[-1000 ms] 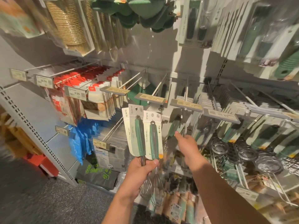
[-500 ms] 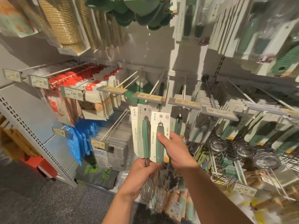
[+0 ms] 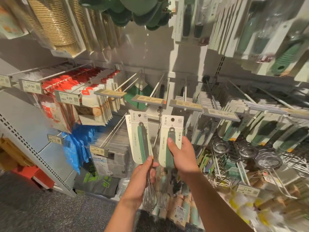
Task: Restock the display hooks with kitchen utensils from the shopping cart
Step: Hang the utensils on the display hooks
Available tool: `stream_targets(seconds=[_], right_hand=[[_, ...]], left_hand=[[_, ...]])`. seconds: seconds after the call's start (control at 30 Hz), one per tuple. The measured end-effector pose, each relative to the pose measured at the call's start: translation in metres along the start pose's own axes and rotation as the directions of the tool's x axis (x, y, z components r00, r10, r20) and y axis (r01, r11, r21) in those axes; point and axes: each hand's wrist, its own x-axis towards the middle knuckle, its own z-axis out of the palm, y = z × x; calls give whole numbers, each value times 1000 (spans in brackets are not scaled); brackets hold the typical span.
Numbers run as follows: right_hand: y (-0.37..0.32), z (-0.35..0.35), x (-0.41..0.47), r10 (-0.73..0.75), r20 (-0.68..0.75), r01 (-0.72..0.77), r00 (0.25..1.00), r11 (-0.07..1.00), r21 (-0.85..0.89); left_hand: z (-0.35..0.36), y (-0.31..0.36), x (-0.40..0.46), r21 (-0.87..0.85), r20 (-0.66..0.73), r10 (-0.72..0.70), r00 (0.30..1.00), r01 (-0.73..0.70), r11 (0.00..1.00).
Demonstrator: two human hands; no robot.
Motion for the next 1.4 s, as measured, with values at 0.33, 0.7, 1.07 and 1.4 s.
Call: stream_targets(seconds=[0.33, 0.7, 1.07, 1.4], right_hand=[[0, -10, 10, 1, -162, -13, 987, 998, -69], [-15, -14, 61, 264, -255, -281, 930, 959, -32], [4, -20, 63, 378, -198, -358, 904, 924, 134], [2, -10, 26, 171, -166, -158, 971, 983, 89]], left_hand=[[-5, 0, 1, -7, -20, 49, 999, -49, 999], [9, 7, 4, -31, -5, 45, 999, -45, 999], [18, 3, 13, -35, 25, -46, 999, 47, 998], [16, -1, 8, 145, 15, -3, 1000, 1, 989]])
